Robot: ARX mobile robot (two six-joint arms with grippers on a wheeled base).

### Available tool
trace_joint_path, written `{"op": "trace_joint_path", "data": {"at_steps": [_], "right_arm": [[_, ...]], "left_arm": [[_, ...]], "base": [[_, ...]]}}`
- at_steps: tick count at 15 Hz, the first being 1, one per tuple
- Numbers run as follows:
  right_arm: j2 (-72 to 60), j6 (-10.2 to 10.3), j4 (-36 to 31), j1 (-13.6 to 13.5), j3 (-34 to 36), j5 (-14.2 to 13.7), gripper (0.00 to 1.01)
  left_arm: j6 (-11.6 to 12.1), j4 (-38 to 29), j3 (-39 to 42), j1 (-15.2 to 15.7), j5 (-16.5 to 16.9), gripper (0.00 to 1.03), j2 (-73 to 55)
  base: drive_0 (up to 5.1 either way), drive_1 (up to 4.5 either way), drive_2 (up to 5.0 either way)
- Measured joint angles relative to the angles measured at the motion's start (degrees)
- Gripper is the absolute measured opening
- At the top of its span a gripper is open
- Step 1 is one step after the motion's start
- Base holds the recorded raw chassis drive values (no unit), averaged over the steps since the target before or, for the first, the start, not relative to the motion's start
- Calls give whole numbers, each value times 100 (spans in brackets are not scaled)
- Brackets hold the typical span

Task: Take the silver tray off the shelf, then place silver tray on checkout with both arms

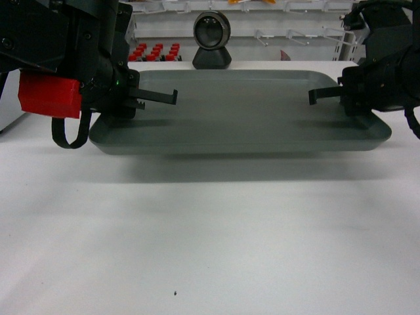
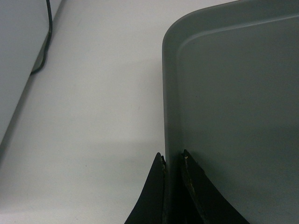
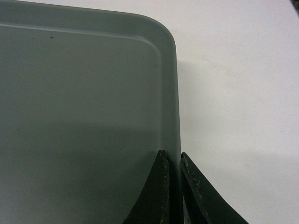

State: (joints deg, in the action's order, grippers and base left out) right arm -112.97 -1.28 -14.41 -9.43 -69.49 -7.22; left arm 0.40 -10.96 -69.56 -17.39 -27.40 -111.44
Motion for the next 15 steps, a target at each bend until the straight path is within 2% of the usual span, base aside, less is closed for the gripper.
{"op": "trace_joint_path", "data": {"at_steps": [3,9,11,12,13,15], "right_arm": [[-350,20,-22,-52,-116,-9,3],[-601,17,-105,-116,-291,-319,3],[-691,-9,-212,-116,-308,-341,3],[-697,-44,-212,-116,-308,-343,7],[-699,-229,-229,-157,-295,-564,20],[-706,-334,-304,-142,-269,-605,39]], "left_arm": [[2,13,-11,70,17,4,-221],[2,-192,-90,72,2,4,-468],[-44,-179,-90,63,4,4,-483],[-48,-160,-90,59,0,9,-485],[52,-144,-90,22,-208,23,-490],[92,-142,-90,35,-221,41,-490]], "base": [[0,0,0],[0,0,0],[0,0,0],[0,0,0],[0,0,0],[0,0,0]]}}
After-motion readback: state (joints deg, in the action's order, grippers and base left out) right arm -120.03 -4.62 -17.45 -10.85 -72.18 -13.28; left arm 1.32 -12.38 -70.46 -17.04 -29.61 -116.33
